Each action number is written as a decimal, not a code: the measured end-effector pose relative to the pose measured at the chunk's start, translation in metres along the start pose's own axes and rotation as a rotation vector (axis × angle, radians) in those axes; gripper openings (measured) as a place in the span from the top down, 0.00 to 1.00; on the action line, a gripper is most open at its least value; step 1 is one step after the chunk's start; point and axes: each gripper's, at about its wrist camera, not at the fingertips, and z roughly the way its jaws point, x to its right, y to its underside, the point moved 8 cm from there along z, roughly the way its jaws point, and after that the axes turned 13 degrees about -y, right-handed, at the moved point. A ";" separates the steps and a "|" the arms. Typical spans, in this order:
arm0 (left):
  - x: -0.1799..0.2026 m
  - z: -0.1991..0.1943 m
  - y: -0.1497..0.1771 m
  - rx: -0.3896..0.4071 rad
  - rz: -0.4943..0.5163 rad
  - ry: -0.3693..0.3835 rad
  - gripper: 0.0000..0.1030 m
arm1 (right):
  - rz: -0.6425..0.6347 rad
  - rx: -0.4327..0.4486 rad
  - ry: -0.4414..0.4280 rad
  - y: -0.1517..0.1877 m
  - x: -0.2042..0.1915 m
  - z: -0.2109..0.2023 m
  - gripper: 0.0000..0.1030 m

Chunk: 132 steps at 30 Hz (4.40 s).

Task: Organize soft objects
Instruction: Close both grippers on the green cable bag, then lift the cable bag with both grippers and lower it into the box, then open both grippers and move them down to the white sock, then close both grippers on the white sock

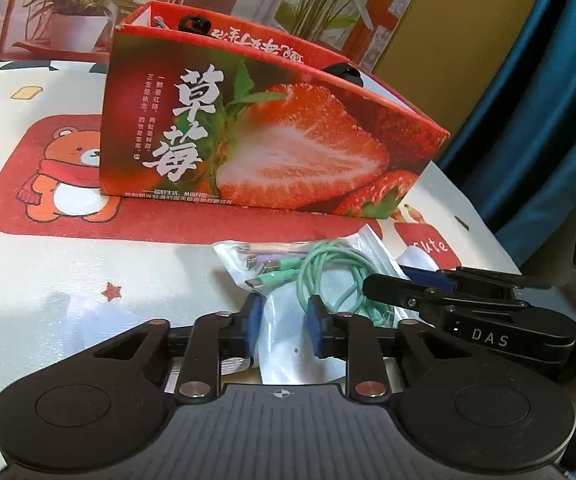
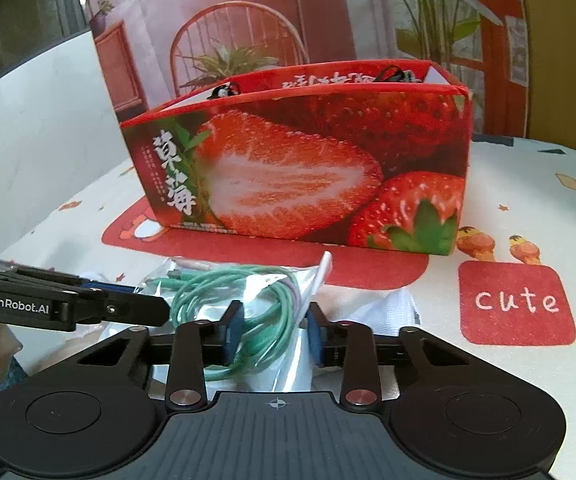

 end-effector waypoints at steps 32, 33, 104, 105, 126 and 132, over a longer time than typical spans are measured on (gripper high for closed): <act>0.021 -0.067 -0.147 0.329 0.030 0.019 0.81 | -0.066 0.306 -0.022 -0.154 -0.004 -0.050 0.96; 0.021 -0.064 -0.154 0.333 0.031 0.013 0.81 | -0.077 0.303 -0.018 -0.162 -0.001 -0.045 0.96; -0.053 -0.019 -0.004 -0.031 0.062 -0.320 0.00 | 0.029 -0.014 0.192 -0.007 0.038 -0.016 0.00; -0.054 -0.017 -0.001 -0.043 0.057 -0.325 0.00 | 0.034 -0.031 0.199 -0.003 0.039 -0.013 0.00; -0.050 -0.004 0.016 -0.067 0.164 -0.403 0.00 | 0.052 -0.045 0.203 0.010 0.046 -0.006 0.00; -0.055 -0.008 0.014 -0.058 0.130 -0.363 0.00 | 0.051 -0.047 0.201 0.010 0.046 -0.006 0.00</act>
